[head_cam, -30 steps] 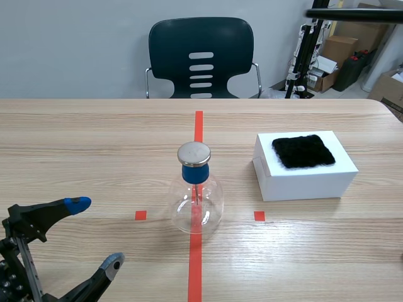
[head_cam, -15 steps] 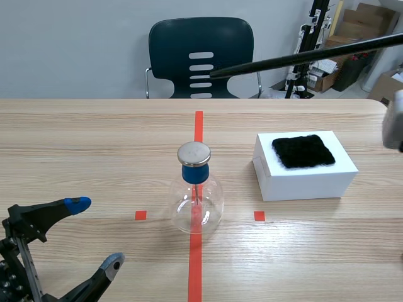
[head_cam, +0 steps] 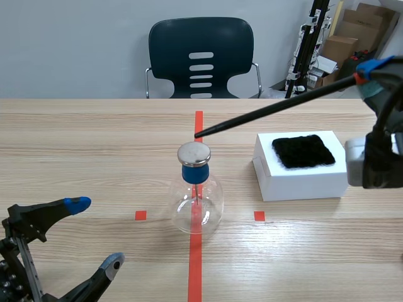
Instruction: Do the electroscope experiment. move the rod toward and away from the electroscope
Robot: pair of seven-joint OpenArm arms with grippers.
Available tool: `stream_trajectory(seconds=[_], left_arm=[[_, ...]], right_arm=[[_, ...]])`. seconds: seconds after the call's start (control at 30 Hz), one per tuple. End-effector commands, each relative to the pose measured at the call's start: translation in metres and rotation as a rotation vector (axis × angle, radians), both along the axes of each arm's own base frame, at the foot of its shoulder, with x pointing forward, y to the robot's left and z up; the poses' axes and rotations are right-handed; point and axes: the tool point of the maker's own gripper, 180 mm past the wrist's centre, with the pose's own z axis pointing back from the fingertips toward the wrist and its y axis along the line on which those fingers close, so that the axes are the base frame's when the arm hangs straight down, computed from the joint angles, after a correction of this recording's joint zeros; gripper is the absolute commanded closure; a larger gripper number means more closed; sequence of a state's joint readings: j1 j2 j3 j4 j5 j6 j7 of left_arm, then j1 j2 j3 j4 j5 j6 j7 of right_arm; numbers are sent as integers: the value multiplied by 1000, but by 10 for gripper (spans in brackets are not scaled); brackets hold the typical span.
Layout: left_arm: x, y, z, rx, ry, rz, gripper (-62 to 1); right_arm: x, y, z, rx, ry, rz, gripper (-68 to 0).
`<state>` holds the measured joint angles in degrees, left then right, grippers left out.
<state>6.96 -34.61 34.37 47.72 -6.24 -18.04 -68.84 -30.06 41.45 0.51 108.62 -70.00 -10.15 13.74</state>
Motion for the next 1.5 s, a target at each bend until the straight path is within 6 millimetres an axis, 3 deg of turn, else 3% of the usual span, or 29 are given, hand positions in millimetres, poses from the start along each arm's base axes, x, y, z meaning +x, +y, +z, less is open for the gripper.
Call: stream_trajectory(seconds=[0.0, 0.43, 0.77, 0.93, 1.27, 1.47], left_arm=[[4, 0, 9, -23, -29, 1, -623], [4, 0, 9, -23, -29, 1, -623], [4, 0, 9, -23, -29, 1, -623], [4, 0, 9, -23, -29, 1, -623], [4, 0, 9, -23, -29, 1, -623], [4, 0, 9, -23, -29, 1, -623]], right_arm=[[4, -1, 10, 4, -35, -2, -2], [4, -1, 10, 7, -39, -5, -2], [3, 2, 21, 69, -77, 9, -2], [-1, -1, 36, 147, -122, 22, -2], [-14, -53, 64, 324, -141, -85, -2], [-36, -72, 68, 385, -133, -110, -2]])
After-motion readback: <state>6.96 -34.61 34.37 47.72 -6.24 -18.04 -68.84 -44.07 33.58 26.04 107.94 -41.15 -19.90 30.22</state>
